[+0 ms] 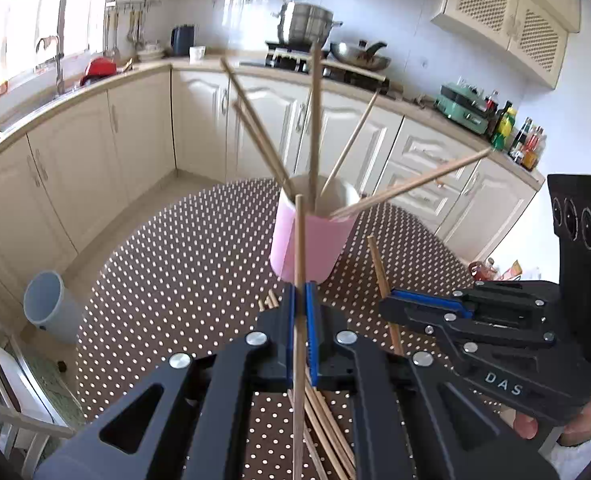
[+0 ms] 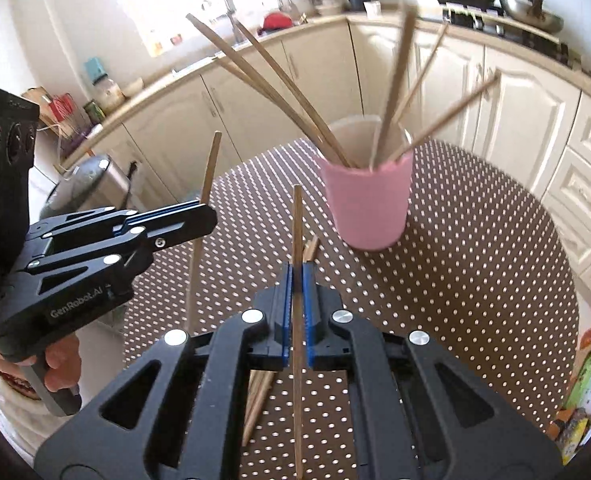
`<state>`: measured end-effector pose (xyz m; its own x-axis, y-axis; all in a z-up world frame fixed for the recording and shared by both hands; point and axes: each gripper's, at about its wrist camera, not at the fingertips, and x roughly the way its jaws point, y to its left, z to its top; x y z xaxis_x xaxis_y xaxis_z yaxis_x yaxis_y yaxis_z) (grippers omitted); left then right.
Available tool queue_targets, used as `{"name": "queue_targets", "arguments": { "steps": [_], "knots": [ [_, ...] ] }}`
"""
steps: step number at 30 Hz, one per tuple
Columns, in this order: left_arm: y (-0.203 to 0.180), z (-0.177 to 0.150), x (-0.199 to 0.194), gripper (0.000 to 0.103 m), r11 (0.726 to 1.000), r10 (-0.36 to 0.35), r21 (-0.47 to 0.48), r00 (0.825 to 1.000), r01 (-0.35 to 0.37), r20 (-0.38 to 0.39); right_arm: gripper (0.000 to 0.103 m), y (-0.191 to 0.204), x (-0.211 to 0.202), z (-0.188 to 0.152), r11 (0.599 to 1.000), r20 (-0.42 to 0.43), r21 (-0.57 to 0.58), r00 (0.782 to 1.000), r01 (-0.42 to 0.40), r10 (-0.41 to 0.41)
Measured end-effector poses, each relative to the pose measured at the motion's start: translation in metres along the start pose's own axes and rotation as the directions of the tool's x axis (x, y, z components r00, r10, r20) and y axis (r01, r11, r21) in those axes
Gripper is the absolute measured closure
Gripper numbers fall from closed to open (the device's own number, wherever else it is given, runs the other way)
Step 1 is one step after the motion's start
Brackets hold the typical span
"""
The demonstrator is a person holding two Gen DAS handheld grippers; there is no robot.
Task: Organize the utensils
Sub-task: 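Lift both held chopsticks upright and carry them over the pink cup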
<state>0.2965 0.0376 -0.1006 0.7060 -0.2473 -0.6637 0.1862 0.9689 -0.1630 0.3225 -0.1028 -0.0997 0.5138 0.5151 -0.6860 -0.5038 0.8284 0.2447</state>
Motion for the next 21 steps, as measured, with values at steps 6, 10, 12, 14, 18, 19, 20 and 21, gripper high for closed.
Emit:
{"name": "queue_targets", "arguments": {
  "steps": [6, 10, 12, 14, 18, 19, 20, 21],
  "knots": [
    [-0.016, 0.007, -0.036, 0.097, 1.0, -0.013, 0.022, 0.997, 0.011, 0.076, 0.097, 0.021, -0.032, 0.008, 0.999, 0.083, -0.034, 0.997, -0.006, 0.009],
    [-0.028, 0.014, -0.053, 0.097, 0.999, -0.017, 0.051, 0.991, 0.01, 0.136, 0.097, 0.032, -0.047, 0.014, 0.998, 0.125, -0.058, 0.992, 0.007, 0.0],
    [-0.031, 0.02, -0.055, 0.097, 0.998, -0.026, 0.056, 0.988, 0.018, 0.151, 0.097, 0.034, -0.055, 0.017, 0.998, 0.147, -0.064, 0.989, 0.012, -0.003],
    [-0.037, 0.026, -0.061, 0.097, 0.998, -0.035, 0.06, 0.984, 0.025, 0.173, 0.097, 0.035, -0.062, 0.022, 0.997, 0.169, -0.073, 0.986, 0.023, -0.011],
    [-0.045, 0.04, -0.068, 0.097, 0.997, -0.045, 0.067, 0.976, 0.032, 0.211, 0.097, 0.035, -0.077, 0.035, 0.996, 0.219, -0.081, 0.975, 0.045, -0.027],
    [-0.048, 0.045, -0.07, 0.097, 0.997, -0.046, 0.067, 0.974, 0.032, 0.22, 0.097, 0.036, -0.08, 0.039, 0.995, 0.229, -0.083, 0.973, 0.055, -0.034],
    [-0.05, 0.049, -0.071, 0.097, 0.997, -0.048, 0.067, 0.973, 0.034, 0.226, 0.097, 0.035, -0.083, 0.042, 0.995, 0.236, -0.084, 0.971, 0.06, -0.038],
    [-0.051, 0.053, -0.072, 0.097, 0.997, -0.05, 0.068, 0.971, 0.035, 0.232, 0.098, 0.035, -0.085, 0.047, 0.994, 0.245, -0.086, 0.969, 0.063, -0.04]
  ]
}}
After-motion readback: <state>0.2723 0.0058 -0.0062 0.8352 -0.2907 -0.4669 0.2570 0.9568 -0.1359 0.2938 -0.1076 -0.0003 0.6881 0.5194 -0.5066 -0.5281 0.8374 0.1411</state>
